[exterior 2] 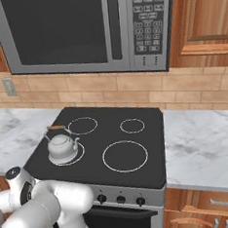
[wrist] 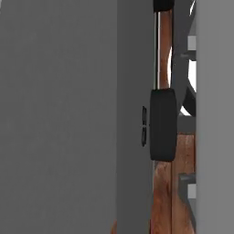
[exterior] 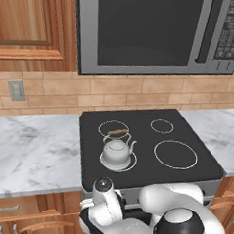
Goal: The kettle is done boiling. Turn off the stove, then wait for 300 timesteps before moving the kettle to the dining table.
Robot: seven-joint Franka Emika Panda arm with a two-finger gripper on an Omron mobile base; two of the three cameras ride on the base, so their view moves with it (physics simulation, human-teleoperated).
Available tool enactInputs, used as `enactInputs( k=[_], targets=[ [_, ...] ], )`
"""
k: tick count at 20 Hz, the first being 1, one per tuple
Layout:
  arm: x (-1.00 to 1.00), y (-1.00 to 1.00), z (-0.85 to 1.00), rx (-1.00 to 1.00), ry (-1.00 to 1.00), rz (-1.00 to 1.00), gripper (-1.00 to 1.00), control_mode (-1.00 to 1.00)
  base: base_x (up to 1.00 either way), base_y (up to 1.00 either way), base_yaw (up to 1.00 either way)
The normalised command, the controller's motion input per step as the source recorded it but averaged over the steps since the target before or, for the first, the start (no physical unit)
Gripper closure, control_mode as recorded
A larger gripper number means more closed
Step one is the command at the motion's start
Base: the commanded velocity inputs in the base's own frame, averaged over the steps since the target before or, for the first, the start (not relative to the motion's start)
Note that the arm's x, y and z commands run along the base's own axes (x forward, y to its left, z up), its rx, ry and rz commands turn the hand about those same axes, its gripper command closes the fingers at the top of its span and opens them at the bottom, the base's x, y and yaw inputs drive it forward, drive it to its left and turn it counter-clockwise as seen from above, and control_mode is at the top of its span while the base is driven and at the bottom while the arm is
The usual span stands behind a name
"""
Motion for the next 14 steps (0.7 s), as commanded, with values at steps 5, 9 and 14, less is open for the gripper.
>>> enactInputs(
  k=[5, 9, 14],
  targets=[
    [-0.48, 0.00, 0.04, 0.00, 0.00, -0.01, -1.00, -1.00, 0.00, 0.00, 0.00],
    [-0.54, 0.00, 0.28, 0.00, -0.03, -0.03, -1.00, -1.00, 0.00, 0.00, 0.00],
    [-0.45, 0.00, 0.44, -0.06, -0.10, -0.04, -1.00, -1.00, 0.00, 0.00, 0.00]
  ],
)
